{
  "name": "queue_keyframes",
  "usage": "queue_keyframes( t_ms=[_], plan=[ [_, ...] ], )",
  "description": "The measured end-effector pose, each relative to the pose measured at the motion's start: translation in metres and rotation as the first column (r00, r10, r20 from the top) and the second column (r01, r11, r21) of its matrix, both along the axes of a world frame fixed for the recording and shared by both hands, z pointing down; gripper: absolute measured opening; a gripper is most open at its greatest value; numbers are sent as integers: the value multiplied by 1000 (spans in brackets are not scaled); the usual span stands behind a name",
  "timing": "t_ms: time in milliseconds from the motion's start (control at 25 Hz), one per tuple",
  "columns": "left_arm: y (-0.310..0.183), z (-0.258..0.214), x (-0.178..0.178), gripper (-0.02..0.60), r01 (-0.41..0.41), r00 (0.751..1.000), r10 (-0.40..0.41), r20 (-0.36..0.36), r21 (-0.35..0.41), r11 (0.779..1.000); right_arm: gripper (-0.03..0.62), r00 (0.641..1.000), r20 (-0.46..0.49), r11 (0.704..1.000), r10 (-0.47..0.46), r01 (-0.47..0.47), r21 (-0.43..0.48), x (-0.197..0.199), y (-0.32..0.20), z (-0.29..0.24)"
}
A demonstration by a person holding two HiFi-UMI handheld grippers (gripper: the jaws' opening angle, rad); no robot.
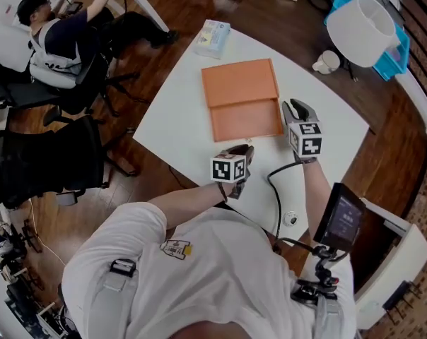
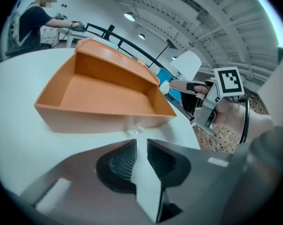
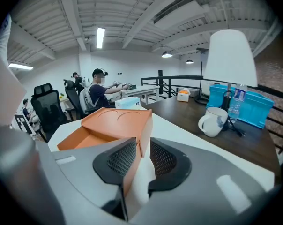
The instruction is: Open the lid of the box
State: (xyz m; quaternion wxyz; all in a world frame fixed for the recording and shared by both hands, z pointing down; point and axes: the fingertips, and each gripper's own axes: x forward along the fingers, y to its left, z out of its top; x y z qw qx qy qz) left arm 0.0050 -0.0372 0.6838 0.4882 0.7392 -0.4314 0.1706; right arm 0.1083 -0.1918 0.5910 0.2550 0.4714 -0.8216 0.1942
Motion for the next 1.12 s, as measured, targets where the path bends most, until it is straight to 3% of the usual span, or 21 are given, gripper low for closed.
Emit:
queue_keyframes(
  t_ms=[120, 200, 280, 360, 480, 600, 1120],
  plan=[
    [31, -12, -3, 63, -60, 998, 60, 10, 24, 998, 67, 995, 58, 997, 75, -75, -4, 14, 62, -1],
    [48, -16, -11, 0, -109, 994, 108, 18, 54, 993, 38, 993, 77, 996, 89, -89, -5, 12, 109, 3],
    [60, -18, -20, 0, -142, 990, 139, 34, 99, 985, 17, 993, 80, 996, 88, -87, -20, 8, 156, 12],
    [68, -21, -32, 0, -139, 990, 133, 52, 140, 980, 4, 993, 80, 995, 89, -86, -43, 6, 200, 23],
    [71, -21, -52, 0, -68, 996, 59, 60, 168, 983, 0, 991, 97, 993, 92, -85, -79, 5, 244, 40],
    [73, -17, -63, 0, -26, 998, 14, 66, 180, 983, 0, 991, 93, 993, 93, -85, -88, 7, 268, 48],
    [86, -20, -69, 0, -42, 997, 25, 79, 223, 974, -2, 993, 68, 995, 92, -90, -34, 12, 303, 35]
  ],
)
